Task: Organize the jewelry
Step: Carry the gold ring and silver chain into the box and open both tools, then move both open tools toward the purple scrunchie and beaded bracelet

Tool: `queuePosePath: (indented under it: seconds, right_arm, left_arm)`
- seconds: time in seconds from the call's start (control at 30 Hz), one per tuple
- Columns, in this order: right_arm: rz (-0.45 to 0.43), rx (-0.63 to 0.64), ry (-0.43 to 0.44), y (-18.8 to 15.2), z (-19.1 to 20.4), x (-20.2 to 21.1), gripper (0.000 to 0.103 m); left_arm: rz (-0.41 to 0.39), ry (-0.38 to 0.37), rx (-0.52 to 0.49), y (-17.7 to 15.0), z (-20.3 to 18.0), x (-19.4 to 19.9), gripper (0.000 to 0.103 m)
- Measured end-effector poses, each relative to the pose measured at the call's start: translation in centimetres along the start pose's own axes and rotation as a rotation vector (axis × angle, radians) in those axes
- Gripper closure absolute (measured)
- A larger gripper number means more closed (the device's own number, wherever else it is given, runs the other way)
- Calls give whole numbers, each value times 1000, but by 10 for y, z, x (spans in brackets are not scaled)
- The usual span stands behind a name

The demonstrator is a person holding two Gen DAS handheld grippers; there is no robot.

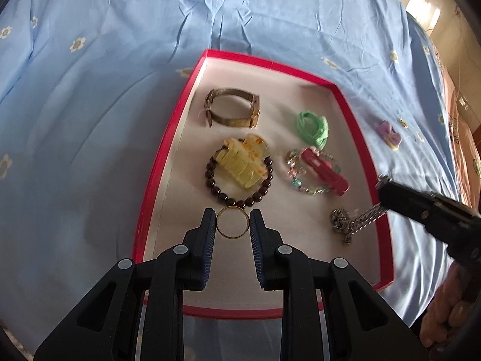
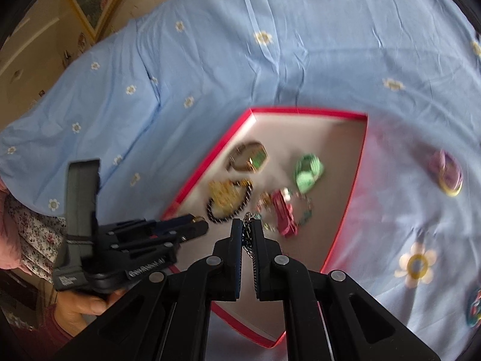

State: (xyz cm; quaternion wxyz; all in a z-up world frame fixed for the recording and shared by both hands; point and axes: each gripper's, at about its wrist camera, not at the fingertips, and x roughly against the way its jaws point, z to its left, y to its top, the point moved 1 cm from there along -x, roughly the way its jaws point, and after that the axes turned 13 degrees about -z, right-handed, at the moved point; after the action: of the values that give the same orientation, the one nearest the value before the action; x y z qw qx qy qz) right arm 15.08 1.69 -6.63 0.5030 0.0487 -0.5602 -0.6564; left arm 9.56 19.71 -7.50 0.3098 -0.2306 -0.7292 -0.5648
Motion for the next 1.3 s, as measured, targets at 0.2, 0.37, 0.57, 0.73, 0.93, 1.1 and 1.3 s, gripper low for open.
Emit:
queuePosePath:
  seconds: [0.2, 0.37, 0.57, 0.73, 0.93, 1.1, 1.3]
  right_arm:
    - [54, -16, -19, -13, -10, -17, 98]
    - [84, -22, -34, -17, -15, -24, 98]
    - [100, -21, -40, -20, -16, -26, 97]
    - [107, -37, -36, -20, -18, -26, 93]
    - [85, -52, -28, -17, -16, -17, 91]
    - [43, -63, -25, -10, -17, 1, 80]
    - [11, -83, -43, -9, -26, 26, 79]
  left_arm:
    - [1, 22, -29, -2, -3, -7, 82]
    - [-1, 46, -68, -3, -9, -9, 82]
    - [4, 42, -67, -3, -9, -9, 78]
    - [8, 45, -61, -2, -10, -8, 69]
    - [-8, 36, -26, 1, -8, 2, 59]
    - [-31, 21, -1, 3, -11, 14, 53]
    - [-32, -8, 17, 2, -23, 22, 51]
